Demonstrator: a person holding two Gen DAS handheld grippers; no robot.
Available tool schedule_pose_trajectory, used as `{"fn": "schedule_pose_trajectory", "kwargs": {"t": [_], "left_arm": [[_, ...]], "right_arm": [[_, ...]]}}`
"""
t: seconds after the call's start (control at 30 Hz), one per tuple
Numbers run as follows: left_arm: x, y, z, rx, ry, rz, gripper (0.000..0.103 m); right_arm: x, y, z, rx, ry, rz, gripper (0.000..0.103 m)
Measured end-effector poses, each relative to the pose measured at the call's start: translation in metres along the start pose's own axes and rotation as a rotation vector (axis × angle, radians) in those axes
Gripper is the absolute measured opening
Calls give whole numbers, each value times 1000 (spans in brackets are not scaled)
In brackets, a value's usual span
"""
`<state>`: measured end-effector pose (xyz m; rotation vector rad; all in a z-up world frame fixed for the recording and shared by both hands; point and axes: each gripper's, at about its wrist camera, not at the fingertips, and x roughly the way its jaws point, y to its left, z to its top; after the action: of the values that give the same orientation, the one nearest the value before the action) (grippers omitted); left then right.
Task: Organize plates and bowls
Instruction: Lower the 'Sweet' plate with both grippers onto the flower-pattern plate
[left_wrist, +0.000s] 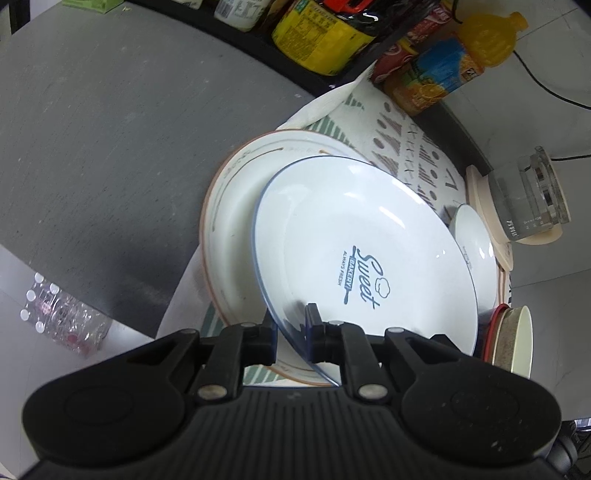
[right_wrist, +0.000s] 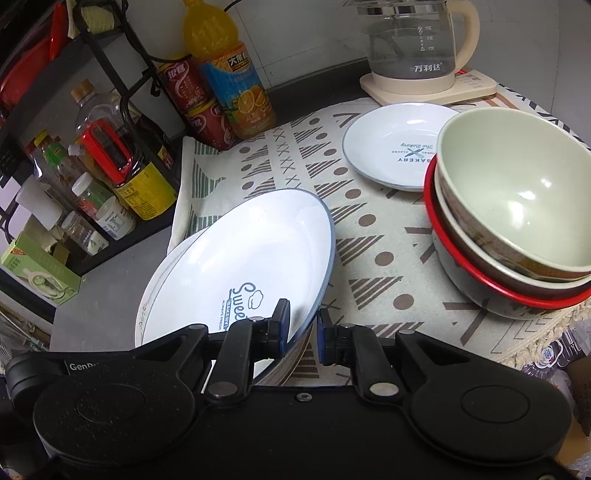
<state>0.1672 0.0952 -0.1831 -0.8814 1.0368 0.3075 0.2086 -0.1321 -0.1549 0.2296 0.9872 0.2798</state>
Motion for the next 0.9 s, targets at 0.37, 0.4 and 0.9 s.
{"fn": "schedule_pose_trajectory", "kwargs": {"t": [0.37,0.4,0.9], "left_arm": [[5,4,7,8,32,31,13],[6,3,9,12,39,39,13],[-5,2,19,2,59,87,18]], "right_arm": [[9,4,-6,-4,43,-17,13],[9,4,-6,0,48,-18,13],[24,3,-6,32,92,-2,12]]}}
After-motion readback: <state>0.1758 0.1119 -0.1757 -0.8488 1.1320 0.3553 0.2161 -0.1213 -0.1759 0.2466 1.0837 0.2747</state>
